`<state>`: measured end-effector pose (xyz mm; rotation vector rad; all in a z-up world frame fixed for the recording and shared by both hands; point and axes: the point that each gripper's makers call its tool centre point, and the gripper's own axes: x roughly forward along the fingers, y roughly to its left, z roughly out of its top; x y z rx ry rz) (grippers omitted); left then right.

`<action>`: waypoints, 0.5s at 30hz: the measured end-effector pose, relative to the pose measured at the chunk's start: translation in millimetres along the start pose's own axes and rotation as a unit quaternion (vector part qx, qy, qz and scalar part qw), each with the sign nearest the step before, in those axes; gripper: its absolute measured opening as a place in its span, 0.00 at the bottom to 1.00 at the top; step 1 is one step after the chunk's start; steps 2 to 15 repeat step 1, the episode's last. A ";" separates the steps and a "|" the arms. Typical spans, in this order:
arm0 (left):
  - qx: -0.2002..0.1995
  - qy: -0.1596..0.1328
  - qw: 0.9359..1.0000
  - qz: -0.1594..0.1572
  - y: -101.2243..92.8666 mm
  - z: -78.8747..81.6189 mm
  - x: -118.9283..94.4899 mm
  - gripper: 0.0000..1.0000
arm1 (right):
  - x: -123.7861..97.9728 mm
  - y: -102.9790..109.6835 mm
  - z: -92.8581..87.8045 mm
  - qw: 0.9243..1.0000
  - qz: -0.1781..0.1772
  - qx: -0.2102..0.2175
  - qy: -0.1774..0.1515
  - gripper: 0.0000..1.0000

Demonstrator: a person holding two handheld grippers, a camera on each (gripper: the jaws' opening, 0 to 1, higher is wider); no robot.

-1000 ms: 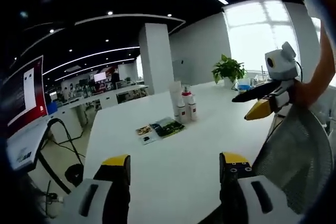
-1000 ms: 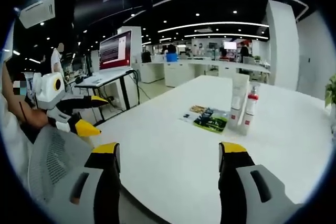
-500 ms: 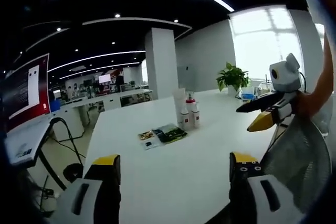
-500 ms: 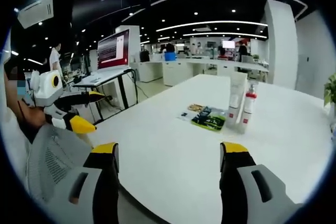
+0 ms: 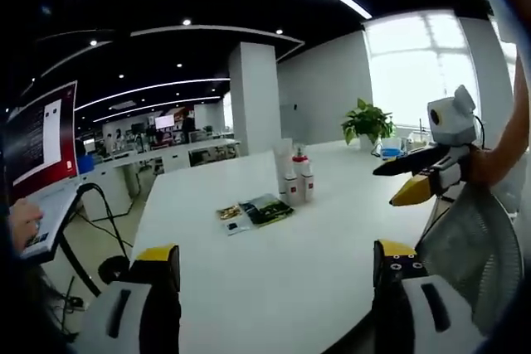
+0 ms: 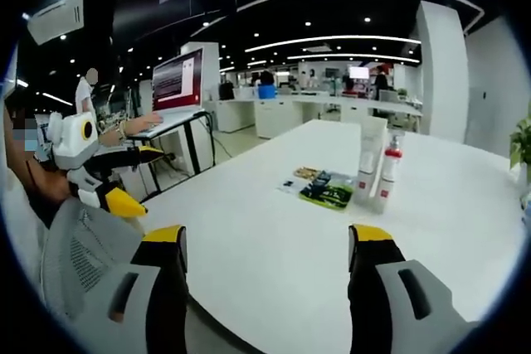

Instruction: Arrange the skincare products in the storage area until every visible bottle or jar stands upright without overlapping.

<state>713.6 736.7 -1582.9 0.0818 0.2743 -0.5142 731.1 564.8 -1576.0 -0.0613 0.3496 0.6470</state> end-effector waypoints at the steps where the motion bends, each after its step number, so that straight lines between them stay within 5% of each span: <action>1: 0.003 0.000 1.000 0.002 0.4 -0.1 -0.4 1.00 | -0.2 -0.4 0.4 1.000 -0.001 0.000 -0.001 0.75; 15: 0.003 0.000 1.000 0.002 0.4 -0.1 -0.4 1.00 | -0.2 -0.4 0.4 1.000 -0.001 0.000 -0.001 0.75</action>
